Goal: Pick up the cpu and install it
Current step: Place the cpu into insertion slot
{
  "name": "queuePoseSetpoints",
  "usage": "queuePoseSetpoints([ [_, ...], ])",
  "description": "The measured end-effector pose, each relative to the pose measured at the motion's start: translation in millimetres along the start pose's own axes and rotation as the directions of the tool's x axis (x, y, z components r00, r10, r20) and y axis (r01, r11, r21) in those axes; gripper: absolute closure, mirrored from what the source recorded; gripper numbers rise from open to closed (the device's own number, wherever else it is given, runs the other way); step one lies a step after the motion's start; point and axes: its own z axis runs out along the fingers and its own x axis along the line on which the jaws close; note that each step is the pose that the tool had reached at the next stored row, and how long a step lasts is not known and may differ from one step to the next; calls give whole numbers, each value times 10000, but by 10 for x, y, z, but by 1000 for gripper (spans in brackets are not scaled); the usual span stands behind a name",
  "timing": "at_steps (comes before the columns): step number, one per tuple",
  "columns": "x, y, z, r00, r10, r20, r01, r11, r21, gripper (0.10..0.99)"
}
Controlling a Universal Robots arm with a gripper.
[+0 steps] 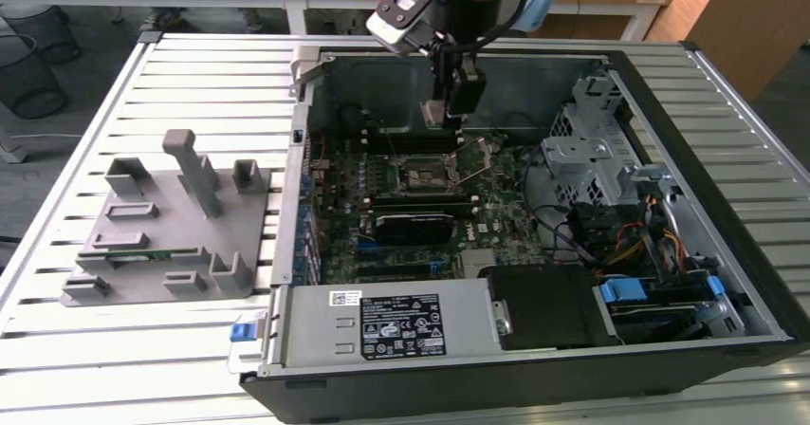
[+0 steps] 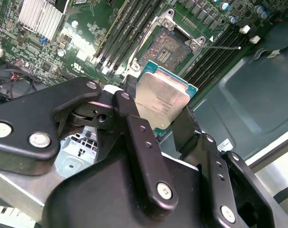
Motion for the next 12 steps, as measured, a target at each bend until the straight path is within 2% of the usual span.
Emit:
queuePoseSetpoints([
  [12, 0, -1, 45, 10000, -1, 0, 1, 10000, 0, 545],
])
